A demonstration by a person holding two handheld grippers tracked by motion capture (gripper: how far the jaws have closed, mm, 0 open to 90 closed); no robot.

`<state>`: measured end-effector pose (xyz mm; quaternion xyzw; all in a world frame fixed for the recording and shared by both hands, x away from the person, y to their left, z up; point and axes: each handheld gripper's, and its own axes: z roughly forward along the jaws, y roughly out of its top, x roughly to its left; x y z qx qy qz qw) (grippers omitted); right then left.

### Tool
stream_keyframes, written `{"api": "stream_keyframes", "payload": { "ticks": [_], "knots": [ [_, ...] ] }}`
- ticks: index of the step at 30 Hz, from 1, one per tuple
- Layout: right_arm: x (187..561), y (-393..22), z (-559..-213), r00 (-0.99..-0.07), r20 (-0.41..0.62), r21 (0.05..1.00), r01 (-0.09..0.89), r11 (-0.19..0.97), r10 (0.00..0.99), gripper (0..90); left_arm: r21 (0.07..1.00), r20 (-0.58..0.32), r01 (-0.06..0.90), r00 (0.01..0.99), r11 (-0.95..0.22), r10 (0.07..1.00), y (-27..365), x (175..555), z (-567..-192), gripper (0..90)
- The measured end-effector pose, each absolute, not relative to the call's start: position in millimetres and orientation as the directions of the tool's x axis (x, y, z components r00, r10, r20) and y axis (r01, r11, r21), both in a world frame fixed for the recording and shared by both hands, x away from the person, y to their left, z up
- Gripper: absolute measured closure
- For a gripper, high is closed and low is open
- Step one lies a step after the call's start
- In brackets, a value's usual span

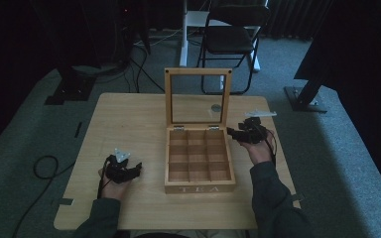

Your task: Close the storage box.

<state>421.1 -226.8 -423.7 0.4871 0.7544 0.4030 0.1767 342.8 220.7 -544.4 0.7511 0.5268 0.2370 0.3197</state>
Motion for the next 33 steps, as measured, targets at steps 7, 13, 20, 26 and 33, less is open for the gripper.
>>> {"api": "stream_keyframes", "payload": {
  "ticks": [7, 13, 20, 26, 33],
  "knots": [
    [431.8, -224.3, -422.0, -0.489, 0.134, 0.791, 0.577, 0.205, 0.862, 45.8, 0.729, 0.018, 0.641, 0.333, -0.24, 0.943, 220.8, 342.9, -544.4, 33.6],
    [440.7, -223.1, -419.3, -0.482, 0.12, 0.8, 0.565, 0.203, 0.868, 48.6, 0.729, 0.018, 0.641, 0.333, -0.24, 0.943, 220.8, 342.9, -544.4, 33.5],
    [456.3, -217.5, -411.9, -0.499, 0.097, 0.816, 0.535, 0.218, 0.861, 47.9, 0.729, 0.019, 0.641, 0.332, -0.24, 0.943, 220.7, 342.9, -544.4, 33.4],
    [473.3, -210.6, -410.4, -0.501, 0.087, 0.815, 0.533, 0.227, 0.861, 46.5, 0.729, 0.018, 0.641, 0.333, -0.24, 0.943, 220.7, 342.9, -544.4, 33.5],
    [487.8, -208.0, -412.7, -0.47, 0.131, 0.815, 0.553, 0.175, 0.873, 46.4, 0.73, 0.026, 0.636, 0.338, -0.249, 0.941, 217.8, 340.9, -544.3, 33.5]
  ]
}}
